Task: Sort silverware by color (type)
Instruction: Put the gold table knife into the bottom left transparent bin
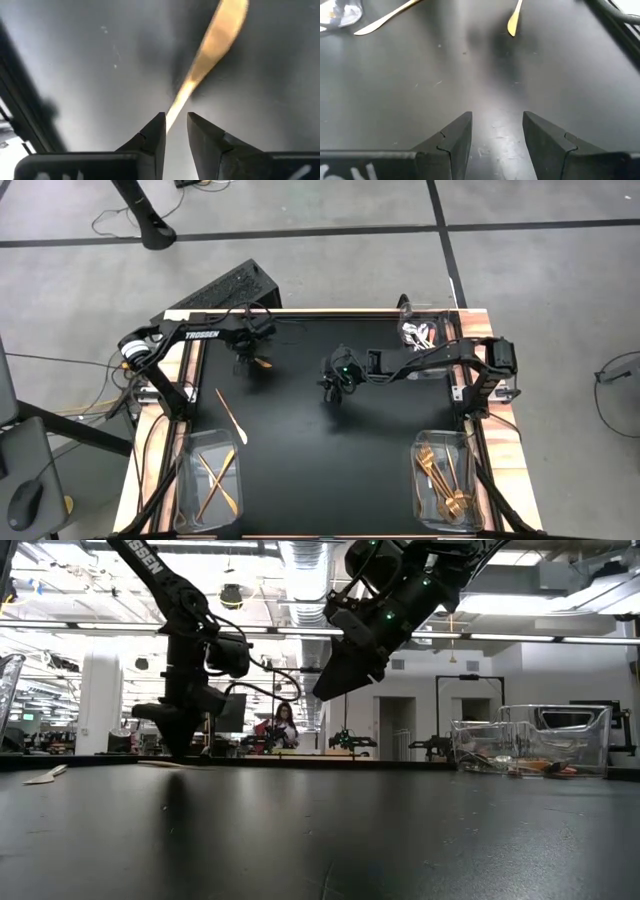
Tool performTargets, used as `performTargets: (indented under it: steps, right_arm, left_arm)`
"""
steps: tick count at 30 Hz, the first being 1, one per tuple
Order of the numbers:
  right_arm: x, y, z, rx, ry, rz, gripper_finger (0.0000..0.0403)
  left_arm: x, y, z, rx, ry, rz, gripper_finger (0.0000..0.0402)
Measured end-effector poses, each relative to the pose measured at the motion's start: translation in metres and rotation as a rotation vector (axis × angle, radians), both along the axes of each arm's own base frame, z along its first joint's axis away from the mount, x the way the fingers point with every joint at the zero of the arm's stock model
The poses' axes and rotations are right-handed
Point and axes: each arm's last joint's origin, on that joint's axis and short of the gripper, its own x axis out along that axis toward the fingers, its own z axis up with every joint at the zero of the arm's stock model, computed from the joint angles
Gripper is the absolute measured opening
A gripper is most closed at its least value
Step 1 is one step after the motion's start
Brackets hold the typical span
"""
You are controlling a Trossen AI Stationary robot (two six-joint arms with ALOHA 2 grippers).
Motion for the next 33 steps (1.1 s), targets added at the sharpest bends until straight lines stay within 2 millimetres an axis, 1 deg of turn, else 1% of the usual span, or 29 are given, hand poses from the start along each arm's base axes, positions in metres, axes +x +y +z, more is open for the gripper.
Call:
performTargets:
  steps: [3, 6, 10, 13, 18, 21, 25, 28, 33]
  right_arm:
    - [0.0, 0.0, 0.0, 0.0, 0.0, -0.001, 0.0196]
    - [0.0, 0.0, 0.0, 0.007, 0.001, 0.011, 0.0196]
    - [0.0, 0.002, 0.0, 0.011, 0.004, 0.021, 0.0196]
    - [0.0, 0.002, -0.001, 0.011, 0.007, 0.02, 0.0196]
    - [-0.001, 0.002, -0.002, 0.014, 0.024, 0.02, 0.0196]
    - [-0.002, 0.002, -0.002, 0.016, 0.031, 0.02, 0.0196]
    - [-0.002, 0.002, -0.002, 0.022, 0.031, 0.016, 0.0196]
    - [-0.002, 0.004, -0.002, 0.028, 0.031, 0.017, 0.0196]
    - [-0.002, 0.01, -0.003, 0.032, 0.043, 0.031, 0.0196]
  left_arm:
    - [0.001, 0.001, -0.004, 0.009, 0.024, -0.006, 0.0064]
    - [0.002, 0.0, -0.015, -0.035, 0.057, -0.001, 0.0064]
    - [0.008, -0.001, -0.027, -0.023, 0.127, -0.012, 0.0064]
    - [0.011, -0.001, -0.033, 0.011, 0.165, -0.026, 0.0064]
    - [0.012, -0.002, -0.034, 0.025, 0.166, -0.035, 0.0061]
    - [0.016, 0.0, -0.029, 0.083, 0.171, 0.026, 0.0055]
    - [0.021, 0.005, -0.02, 0.072, 0.115, 0.083, 0.0053]
    - [0.026, 0.009, -0.018, 0.071, 0.058, 0.089, 0.0058]
    - [0.029, 0.011, -0.019, 0.076, 0.014, 0.072, 0.0076]
